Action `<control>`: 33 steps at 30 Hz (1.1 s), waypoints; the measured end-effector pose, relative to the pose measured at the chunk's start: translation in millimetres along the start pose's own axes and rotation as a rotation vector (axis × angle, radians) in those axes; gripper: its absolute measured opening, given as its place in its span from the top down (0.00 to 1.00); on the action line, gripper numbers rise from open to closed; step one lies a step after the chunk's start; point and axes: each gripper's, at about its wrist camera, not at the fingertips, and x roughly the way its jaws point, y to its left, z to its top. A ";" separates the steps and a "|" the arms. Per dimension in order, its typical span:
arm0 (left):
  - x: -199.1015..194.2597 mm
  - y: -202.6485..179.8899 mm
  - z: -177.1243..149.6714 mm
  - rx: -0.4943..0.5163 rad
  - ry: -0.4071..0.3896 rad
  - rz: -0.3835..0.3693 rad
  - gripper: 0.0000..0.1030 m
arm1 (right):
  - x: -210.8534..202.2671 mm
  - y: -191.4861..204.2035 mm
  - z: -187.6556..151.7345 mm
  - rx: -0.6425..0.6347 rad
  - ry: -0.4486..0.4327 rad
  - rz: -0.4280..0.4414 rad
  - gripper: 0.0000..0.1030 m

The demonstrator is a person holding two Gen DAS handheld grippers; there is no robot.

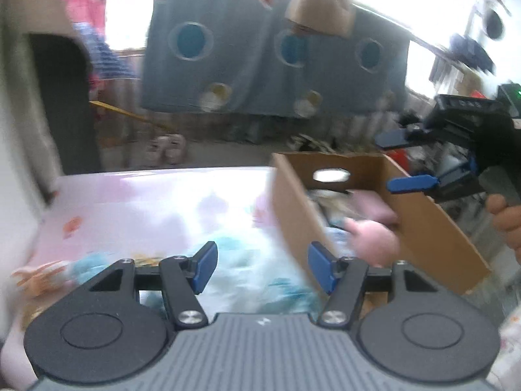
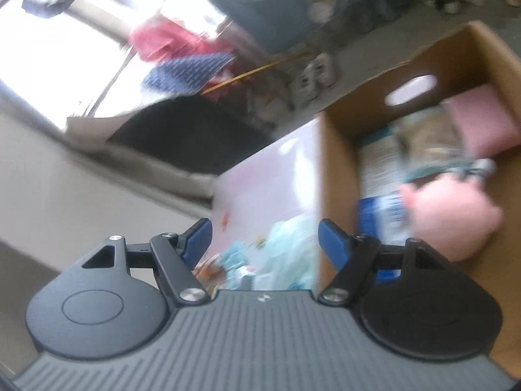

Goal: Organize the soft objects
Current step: 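Carry the pink pig into the cardboard box and release it, then grasp the teal knotted towel at its knot with the right gripper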

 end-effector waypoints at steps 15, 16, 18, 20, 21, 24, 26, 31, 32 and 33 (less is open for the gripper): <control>1.1 146.9 -72.2 -0.211 0.054 0.312 0.40 | 214.5 132.7 -45.0 -0.154 0.353 0.029 0.30; 7.6 152.6 -73.6 -0.223 0.061 0.314 0.40 | 233.3 138.8 -48.9 -0.160 0.378 0.017 0.30; 19.2 161.3 -77.4 -0.244 0.079 0.310 0.40 | 269.8 148.6 -54.8 -0.192 0.418 -0.018 0.30; 31.8 170.1 -81.4 -0.261 0.094 0.293 0.40 | 302.8 154.4 -63.1 -0.236 0.456 -0.059 0.30; 37.2 174.1 -85.0 -0.270 0.103 0.288 0.40 | 319.3 156.9 -66.0 -0.257 0.470 -0.081 0.30; 61.1 181.9 -86.6 -0.293 0.141 0.270 0.41 | 360.5 152.5 -72.8 -0.296 0.506 -0.140 0.30; 76.5 188.7 -89.2 -0.308 0.166 0.251 0.42 | 385.8 146.3 -77.4 -0.301 0.531 -0.169 0.31; 104.2 198.6 -92.8 -0.342 0.234 0.235 0.51 | 425.0 129.1 -87.2 -0.288 0.584 -0.212 0.35; 107.7 200.4 -93.6 -0.352 0.248 0.231 0.55 | 430.9 125.5 -90.2 -0.286 0.594 -0.212 0.37; 110.8 202.5 -94.6 -0.362 0.257 0.228 0.56 | 434.9 122.9 -92.6 -0.286 0.606 -0.209 0.41</control>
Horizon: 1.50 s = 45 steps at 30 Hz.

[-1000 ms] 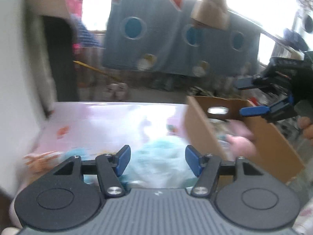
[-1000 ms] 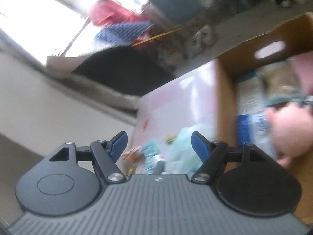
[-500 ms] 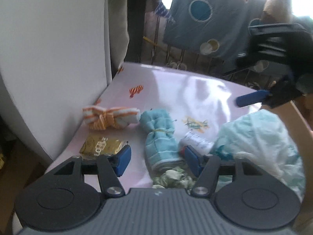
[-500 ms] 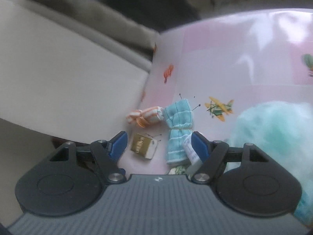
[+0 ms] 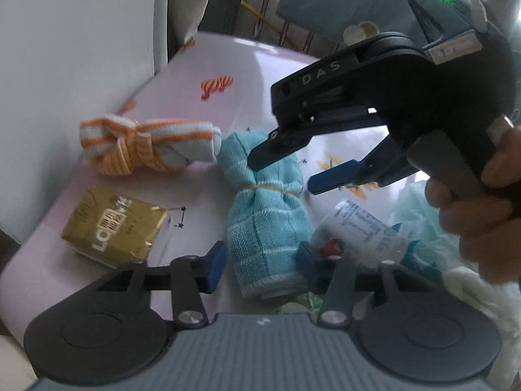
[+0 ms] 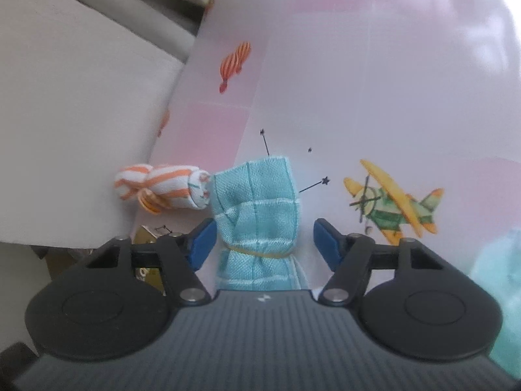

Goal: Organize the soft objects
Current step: 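Grasp the teal knotted towel at its knot with the right gripper, then carry the teal towel into the cardboard box and release it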

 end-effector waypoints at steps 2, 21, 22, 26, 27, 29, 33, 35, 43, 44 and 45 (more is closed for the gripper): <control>4.3 2.5 0.2 -0.014 0.013 -0.007 0.61 | 4.3 0.9 -1.5 -0.014 0.006 0.027 0.45; -66.5 -12.4 7.0 0.030 -0.145 0.035 0.85 | -51.7 19.9 -22.3 -0.042 -0.120 0.128 0.82; -74.4 -14.1 7.4 0.034 -0.158 0.034 0.85 | -59.7 23.0 -24.5 -0.049 -0.132 0.137 0.82; -107.1 -25.8 7.2 0.047 -0.206 0.015 0.85 | -95.8 31.9 -35.9 -0.071 -0.183 0.169 0.82; -114.6 -29.9 6.9 0.054 -0.218 0.007 0.85 | -105.7 32.4 -39.7 -0.075 -0.198 0.177 0.82; -129.5 -39.6 6.0 0.071 -0.243 -0.013 0.85 | -125.8 30.8 -48.6 -0.077 -0.229 0.194 0.82; -152.1 -67.0 2.8 0.120 -0.282 -0.062 0.85 | -170.0 20.4 -67.6 -0.074 -0.295 0.216 0.82; -161.9 -85.8 -1.2 0.160 -0.292 -0.091 0.85 | -193.7 8.0 -79.4 -0.064 -0.329 0.222 0.82; -173.2 -180.7 -6.7 0.321 -0.272 -0.286 0.85 | -294.6 -71.7 -141.1 0.043 -0.496 0.179 0.82; -169.8 -195.6 -6.5 0.342 -0.259 -0.318 0.85 | -308.0 -85.6 -150.2 0.064 -0.518 0.165 0.82; -167.2 -210.3 -7.0 0.363 -0.247 -0.344 0.85 | -319.9 -99.4 -159.5 0.084 -0.537 0.149 0.82</control>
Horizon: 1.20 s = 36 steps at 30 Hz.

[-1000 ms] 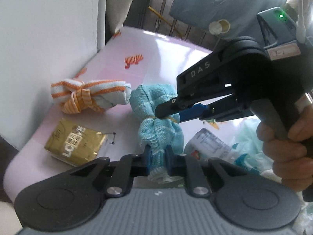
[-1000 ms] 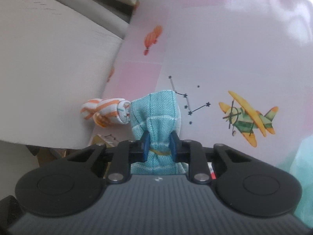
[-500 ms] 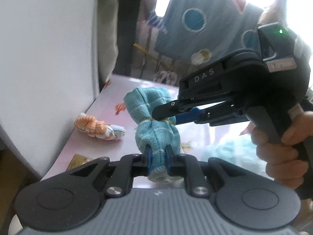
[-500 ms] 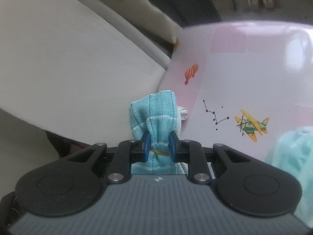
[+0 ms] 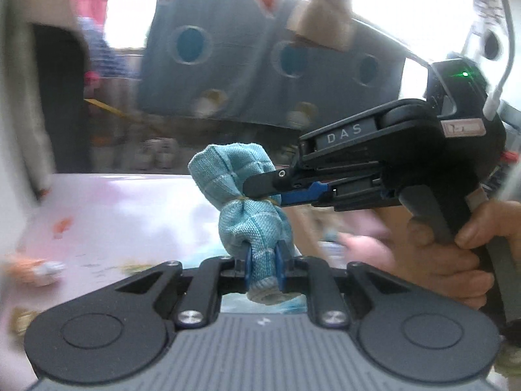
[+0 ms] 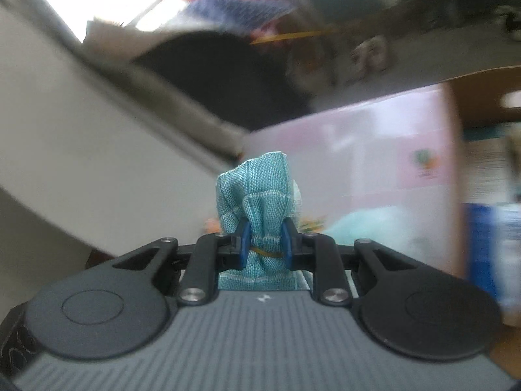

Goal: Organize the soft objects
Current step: 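Carry the teal towel into the cardboard box and release it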

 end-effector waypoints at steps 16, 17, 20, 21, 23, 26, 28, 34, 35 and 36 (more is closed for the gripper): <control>152.9 -178.2 9.4 0.143 0.263 -0.291 0.83 | -145.7 -195.4 -18.5 0.141 -0.111 -0.352 0.82; 159.8 -186.0 7.9 0.154 0.278 -0.293 0.82 | -142.2 -204.3 -18.1 0.135 -0.105 -0.373 0.82; 179.9 -197.3 3.0 0.177 0.322 -0.285 0.75 | -130.5 -220.6 -13.7 0.090 -0.080 -0.448 0.81; 186.2 -201.5 -0.8 0.183 0.338 -0.279 0.74 | -127.5 -225.3 -13.2 0.068 -0.070 -0.477 0.78; 195.4 -203.1 -5.3 0.192 0.372 -0.272 0.71 | -120.4 -233.9 -12.8 0.042 -0.049 -0.533 0.78; 207.6 -204.3 -9.8 0.196 0.405 -0.258 0.70 | -114.2 -239.6 -13.5 0.020 -0.047 -0.570 0.78; 204.8 -199.6 -12.5 0.197 0.404 -0.250 0.69 | -111.9 -241.5 -11.4 0.015 -0.054 -0.573 0.78; 182.2 -186.4 -5.0 0.187 0.358 -0.248 0.56 | -128.5 -220.3 -18.9 0.041 -0.111 -0.518 0.78; 176.3 -184.8 -1.7 0.185 0.345 -0.248 0.52 | -134.0 -213.0 -19.9 0.057 -0.130 -0.488 0.76; 168.7 -181.0 0.3 0.186 0.332 -0.247 0.50 | -140.0 -208.5 -21.9 0.077 -0.151 -0.454 0.73</control>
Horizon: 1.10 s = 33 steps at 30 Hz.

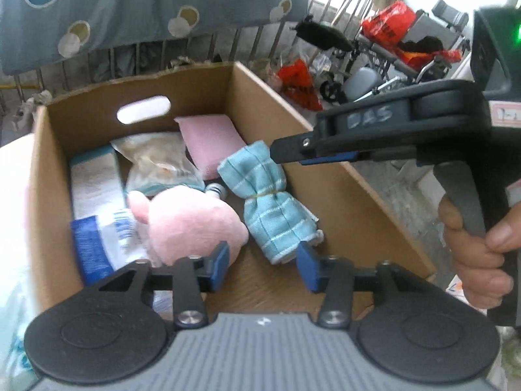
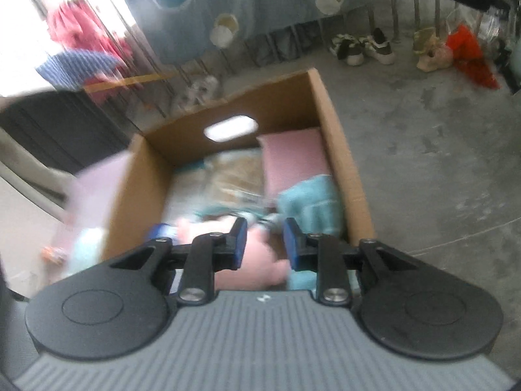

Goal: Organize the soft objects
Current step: 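Carry the teal towel into the cardboard box and release it, then grasp the white yogurt cup with the right gripper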

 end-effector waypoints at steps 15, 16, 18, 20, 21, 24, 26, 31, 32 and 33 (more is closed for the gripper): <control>-190.6 131.6 -95.4 -0.186 -0.265 0.144 0.26 | -63.3 140.7 -12.4 0.011 -0.062 0.457 0.47; -200.5 143.1 -109.1 -0.204 -0.288 0.181 0.26 | -56.1 157.0 -15.2 -0.013 -0.043 0.469 0.47; -216.9 164.9 -136.9 -0.227 -0.323 0.262 0.26 | -36.9 191.9 -21.7 -0.077 -0.001 0.489 0.47; -224.0 184.9 -161.7 -0.247 -0.323 0.343 0.29 | -11.6 229.0 -30.7 -0.155 0.049 0.494 0.47; -223.6 192.9 -172.9 -0.254 -0.316 0.387 0.30 | -0.6 247.8 -37.2 -0.195 0.074 0.496 0.47; -213.9 215.2 -198.3 -0.272 -0.293 0.475 0.41 | 44.0 305.5 -57.1 -0.350 0.168 0.495 0.48; -200.1 226.6 -207.4 -0.278 -0.262 0.502 0.53 | 76.0 338.8 -70.2 -0.451 0.232 0.473 0.51; -166.5 243.6 -217.3 -0.232 -0.229 0.526 0.70 | 145.1 399.5 -99.3 -0.703 0.364 0.379 0.64; -159.5 249.3 -218.7 -0.232 -0.219 0.522 0.75 | 156.4 407.8 -105.7 -0.770 0.373 0.356 0.64; -153.7 255.5 -218.5 -0.236 -0.206 0.518 0.76 | 166.2 414.4 -110.0 -0.834 0.380 0.336 0.65</control>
